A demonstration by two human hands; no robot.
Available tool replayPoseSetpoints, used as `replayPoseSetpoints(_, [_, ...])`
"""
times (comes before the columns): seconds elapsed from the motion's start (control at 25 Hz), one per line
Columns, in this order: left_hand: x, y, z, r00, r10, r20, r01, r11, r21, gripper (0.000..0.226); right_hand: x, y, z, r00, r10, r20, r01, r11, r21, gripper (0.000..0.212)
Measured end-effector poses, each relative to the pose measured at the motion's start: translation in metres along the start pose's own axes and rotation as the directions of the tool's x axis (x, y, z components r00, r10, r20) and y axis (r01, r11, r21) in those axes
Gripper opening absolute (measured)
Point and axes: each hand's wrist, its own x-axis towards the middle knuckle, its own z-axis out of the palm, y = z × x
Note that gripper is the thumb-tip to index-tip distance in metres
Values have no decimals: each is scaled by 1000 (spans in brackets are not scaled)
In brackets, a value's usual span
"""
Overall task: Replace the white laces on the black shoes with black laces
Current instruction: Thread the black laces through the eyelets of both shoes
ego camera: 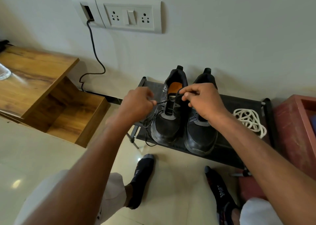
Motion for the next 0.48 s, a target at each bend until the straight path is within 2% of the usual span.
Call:
replayPoseSetpoints(0.08, [1,14,13,997,76,8,-75,993,-94,36,-1,-5,6,994,-53,95,45,996,82,19])
replayPoseSetpoints(0.12, [4,22,18,994,108,29,-99,972,-212,29,-2,-9,8,992,-90,93,79,990,117,14])
replayPoseSetpoints(0.2, [13,33,20,990,123,71,-90,931,-354,12,3,-10,8,990,-134,-38,137,988,77,7])
replayPoseSetpoints(0.32, [24,31,13,991,89,103,-61,967,-247,17,9,0,6,988,-93,-121,97,995,22,14])
replayPoseSetpoints(0.4, [26,28,10,989,99,106,-82,984,-158,13,7,4,11,997,-52,-51,56,996,69,19])
replayPoseSetpoints(0.48, [27,29,10,985,113,131,-85,975,-204,8,4,4,16,998,-70,2,69,994,85,13])
